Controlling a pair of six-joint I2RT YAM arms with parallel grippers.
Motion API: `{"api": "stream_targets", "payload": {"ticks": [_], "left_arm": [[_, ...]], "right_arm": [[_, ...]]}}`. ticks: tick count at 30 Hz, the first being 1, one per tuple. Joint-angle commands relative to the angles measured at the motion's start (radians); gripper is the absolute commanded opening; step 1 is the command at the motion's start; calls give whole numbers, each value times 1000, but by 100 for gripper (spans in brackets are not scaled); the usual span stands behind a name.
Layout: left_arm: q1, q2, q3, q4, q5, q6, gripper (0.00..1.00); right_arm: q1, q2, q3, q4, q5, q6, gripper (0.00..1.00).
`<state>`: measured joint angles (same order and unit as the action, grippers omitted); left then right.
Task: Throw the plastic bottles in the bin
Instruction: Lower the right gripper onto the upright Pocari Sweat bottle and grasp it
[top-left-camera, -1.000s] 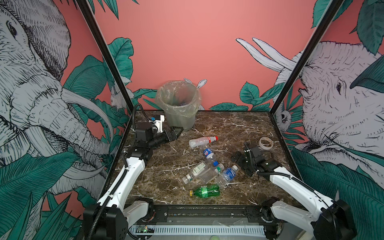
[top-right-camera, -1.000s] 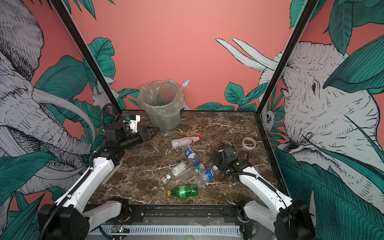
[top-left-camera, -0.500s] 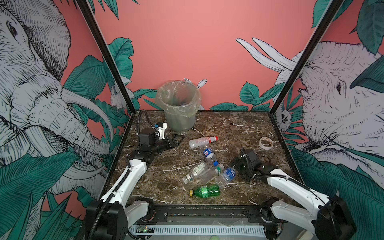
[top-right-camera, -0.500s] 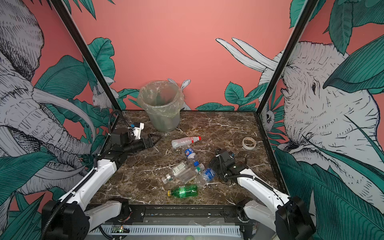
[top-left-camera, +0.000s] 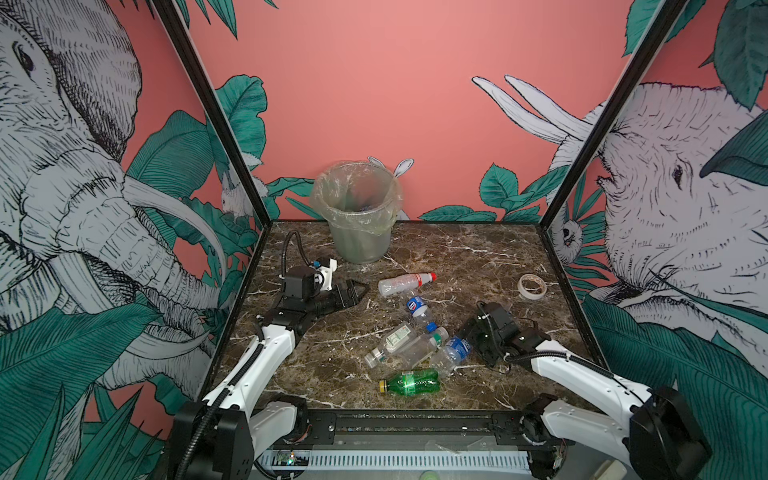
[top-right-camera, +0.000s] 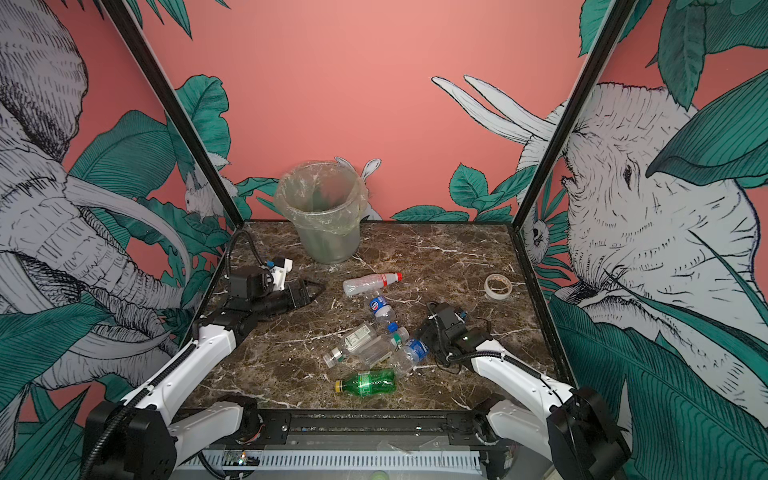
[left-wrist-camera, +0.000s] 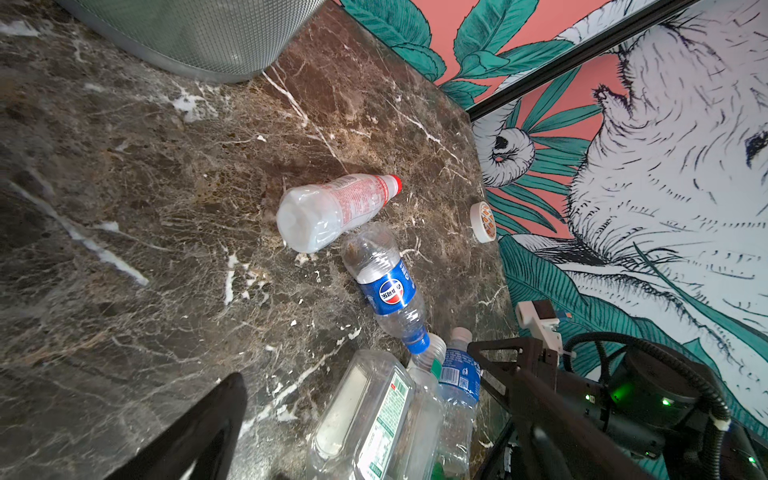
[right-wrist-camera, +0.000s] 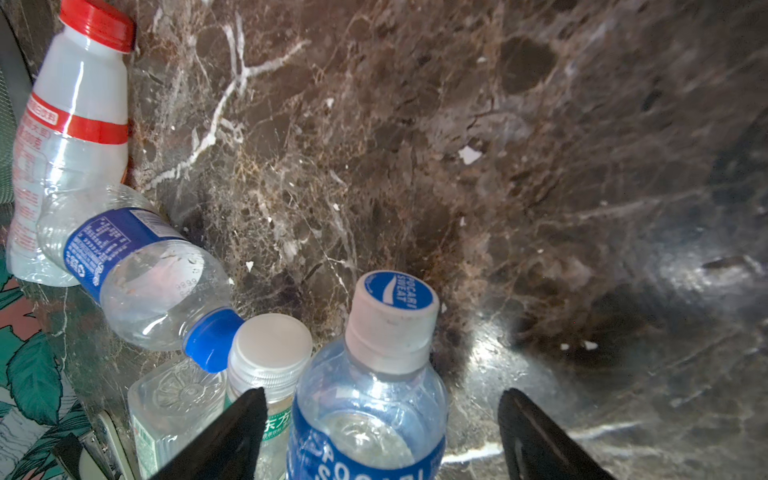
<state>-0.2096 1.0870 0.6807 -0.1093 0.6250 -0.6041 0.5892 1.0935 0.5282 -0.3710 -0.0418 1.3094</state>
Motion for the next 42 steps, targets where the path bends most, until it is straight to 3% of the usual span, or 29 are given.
{"api": "stream_targets", "payload": {"ticks": [1,12,20,42], "left_arm": [[-9,-20,-20,-31,-15,30,100],[-13,-19,-55,-56,-15,48,100],[-13,12,12,-164,-81,145,100],[-13,40,22,-163,-87,129,99]], "right_arm": [[12,16,-11,41,4,38,86],[33,87,-6,89,-21,50,79],[40,93,-13,94,-9,62,76],[40,42,-17,63,45,96,62]]}}
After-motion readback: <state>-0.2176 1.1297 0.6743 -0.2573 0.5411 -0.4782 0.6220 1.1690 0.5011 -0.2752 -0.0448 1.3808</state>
